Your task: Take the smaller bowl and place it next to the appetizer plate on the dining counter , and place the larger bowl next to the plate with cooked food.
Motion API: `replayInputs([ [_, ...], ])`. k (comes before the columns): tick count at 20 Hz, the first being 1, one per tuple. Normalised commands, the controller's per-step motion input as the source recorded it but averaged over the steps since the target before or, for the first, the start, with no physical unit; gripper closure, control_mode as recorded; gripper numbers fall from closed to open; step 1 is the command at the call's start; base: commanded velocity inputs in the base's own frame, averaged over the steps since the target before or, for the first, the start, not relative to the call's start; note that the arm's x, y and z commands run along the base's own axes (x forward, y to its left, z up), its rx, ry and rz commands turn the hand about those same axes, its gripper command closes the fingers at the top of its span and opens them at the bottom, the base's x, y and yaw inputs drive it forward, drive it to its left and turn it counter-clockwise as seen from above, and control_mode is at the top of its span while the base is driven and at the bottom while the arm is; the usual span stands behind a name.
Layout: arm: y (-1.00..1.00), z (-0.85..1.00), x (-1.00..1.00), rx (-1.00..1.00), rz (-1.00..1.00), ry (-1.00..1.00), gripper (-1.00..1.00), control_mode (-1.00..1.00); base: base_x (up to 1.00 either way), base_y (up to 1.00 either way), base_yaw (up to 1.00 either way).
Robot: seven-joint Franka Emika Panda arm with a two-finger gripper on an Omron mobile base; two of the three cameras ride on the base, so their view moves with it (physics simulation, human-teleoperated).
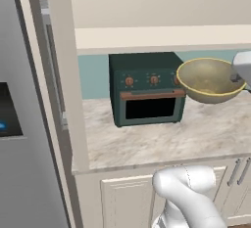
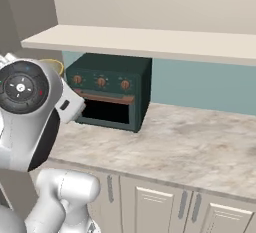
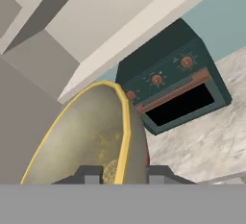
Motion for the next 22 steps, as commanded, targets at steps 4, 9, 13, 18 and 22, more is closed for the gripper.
replayInputs([
  [4,0.0,0.0,0.0,0.0,0.0,0.0,1.0,1.0,-0.99,0.0,0.06],
  [9,0.0,0.0,0.0,0.0,0.0,0.0,1.0,1.0,-1.0,0.0,0.01],
  [13,0.0,0.0,0.0,0.0,0.0,0.0,1.0,1.0,-1.0,0.18,0.0],
  [18,0.0,0.0,0.0,0.0,0.0,0.0,1.0,1.0,-0.92,0.55,0.0],
  [22,0.0,0.0,0.0,0.0,0.0,0.0,1.0,1.0,-0.61,0.97,0.0],
])
